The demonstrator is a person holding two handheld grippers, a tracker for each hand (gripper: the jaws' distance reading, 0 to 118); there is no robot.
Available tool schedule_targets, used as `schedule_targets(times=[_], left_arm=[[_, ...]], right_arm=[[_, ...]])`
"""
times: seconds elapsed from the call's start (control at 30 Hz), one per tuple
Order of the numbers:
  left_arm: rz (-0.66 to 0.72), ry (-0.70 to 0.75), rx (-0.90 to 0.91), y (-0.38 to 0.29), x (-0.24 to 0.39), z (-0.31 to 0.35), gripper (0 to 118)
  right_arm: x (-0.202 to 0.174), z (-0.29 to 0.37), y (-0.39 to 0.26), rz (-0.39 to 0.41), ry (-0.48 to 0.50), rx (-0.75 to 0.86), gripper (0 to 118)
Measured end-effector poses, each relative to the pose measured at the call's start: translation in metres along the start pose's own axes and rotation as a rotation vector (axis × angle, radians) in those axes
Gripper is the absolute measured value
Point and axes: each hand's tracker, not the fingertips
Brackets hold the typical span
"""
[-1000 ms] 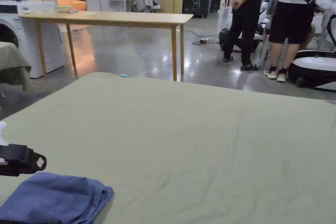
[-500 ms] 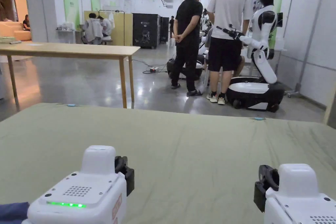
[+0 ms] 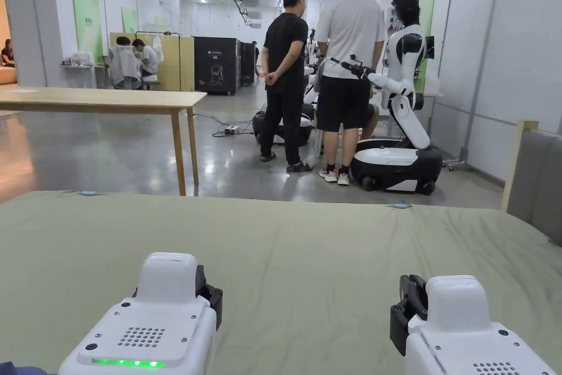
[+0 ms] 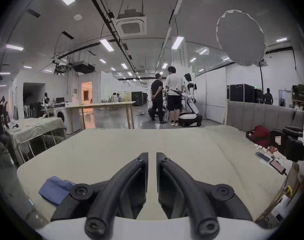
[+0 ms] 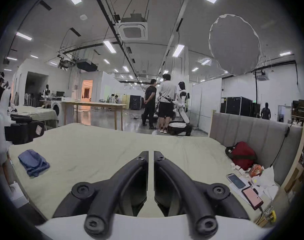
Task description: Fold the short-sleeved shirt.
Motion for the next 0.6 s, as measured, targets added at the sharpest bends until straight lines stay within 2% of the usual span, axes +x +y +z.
schedule_targets(times=[0.03, 0.07, 0.1, 0.13, 0.17, 0.2, 0.23, 0.43, 0.5, 0.6], left_arm=[[-0.002, 0.001, -0.01, -0.001, -0.001, -0.001, 11], [-0.007, 0.002, -0.014, -0.003, 0.001, -0.002, 23], [-0.01, 0.006, -0.025, -0.004, 0.002, -0.005, 68], [-0.01, 0.006, -0.042, -0.006, 0.001, -0.008, 106], [-0.009, 0.009, -0.036, -0.008, 0.001, -0.005, 118], [-0.005, 0.024, -0.028, -0.01, 0.003, -0.007, 118], [-0.008, 0.037, -0.035, -0.01, 0.003, -0.01, 118], [0.0, 0.017, -0.009, -0.007, 0.001, -0.005, 118], [0.005, -0.046, 0.007, -0.002, 0.0, -0.002, 118], [0.023, -0.114, -0.062, 0.003, 0.0, -0.003, 118]], right_arm=[[0.001, -0.001, 0.0, -0.005, 0.001, -0.005, 10], [0.001, -0.001, 0.0, -0.007, -0.001, -0.01, 18], [0.002, -0.002, -0.001, -0.007, -0.003, -0.011, 41], [0.001, -0.002, -0.001, -0.005, -0.007, -0.012, 67], [0.001, -0.003, -0.002, -0.006, -0.02, -0.012, 94], [0.002, -0.003, -0.003, -0.009, -0.03, -0.006, 116], [0.003, -0.001, -0.004, -0.008, -0.036, 0.008, 118], [0.004, -0.002, -0.003, 0.01, -0.046, 0.006, 118], [0.005, -0.003, -0.004, 0.01, -0.044, 0.001, 118], [0.004, 0.0, -0.003, 0.002, -0.036, -0.003, 118]])
